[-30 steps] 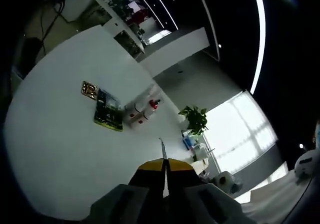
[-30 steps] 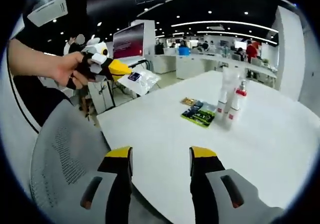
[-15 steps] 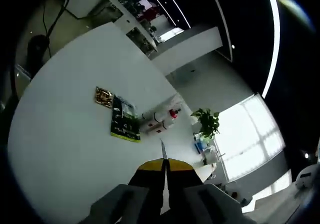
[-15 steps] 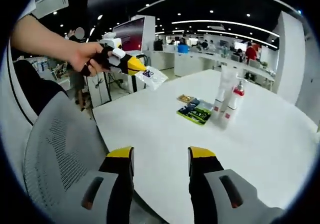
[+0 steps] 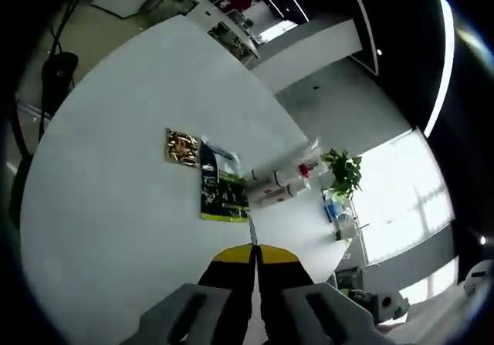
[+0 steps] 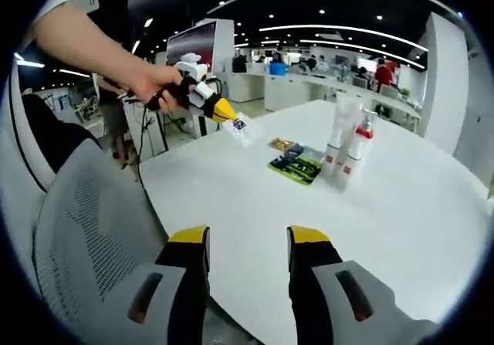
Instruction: Arrange the skincare products in the storage area until every visible bottle or jar stands upright without overlapping.
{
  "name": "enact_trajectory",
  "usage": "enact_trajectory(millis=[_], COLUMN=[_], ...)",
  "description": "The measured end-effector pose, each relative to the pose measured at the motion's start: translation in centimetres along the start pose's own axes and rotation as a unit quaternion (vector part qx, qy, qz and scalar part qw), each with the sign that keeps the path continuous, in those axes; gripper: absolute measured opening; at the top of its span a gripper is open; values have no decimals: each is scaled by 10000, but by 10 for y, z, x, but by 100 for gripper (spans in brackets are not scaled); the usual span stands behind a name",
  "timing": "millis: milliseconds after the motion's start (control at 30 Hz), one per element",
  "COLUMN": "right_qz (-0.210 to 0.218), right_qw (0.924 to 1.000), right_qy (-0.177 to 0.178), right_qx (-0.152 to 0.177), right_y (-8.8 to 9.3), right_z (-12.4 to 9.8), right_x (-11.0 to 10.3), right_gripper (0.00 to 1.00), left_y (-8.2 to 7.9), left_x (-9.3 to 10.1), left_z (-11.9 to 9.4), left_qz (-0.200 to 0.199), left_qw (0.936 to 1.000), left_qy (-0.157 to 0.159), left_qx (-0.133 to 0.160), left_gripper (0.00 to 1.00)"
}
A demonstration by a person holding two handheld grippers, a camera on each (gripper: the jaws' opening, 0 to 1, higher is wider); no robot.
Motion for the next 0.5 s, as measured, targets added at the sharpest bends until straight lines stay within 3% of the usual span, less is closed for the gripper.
enact_trajectory(millis=[200, 500], right_qz=[-6, -7], right_qw=[9999, 9997], right_qy=[-12, -11], right_qx=[-99, -249], right_y=[2, 6], right_z=[2, 4], right_x=[0, 1], right_gripper=[36, 36], left_y=[-20, -45], left_x=[-12, -34], left_z=[8, 25], left_qz=[181, 98], left_qw=[9995, 9984], left_qy=[-201, -475], left_qx=[-151, -289], left_gripper=[1, 1])
Point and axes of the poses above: the point that each gripper's makers call its tool centre point, and the gripper's own axes: z roughly forward along the fingers, x roughly to its right, y roughly out of its underside, the point moved 7 cm from there along -z, roughly backward along the fingers, and after that the axes turned 12 degrees about -x, right-handed, at the moved point
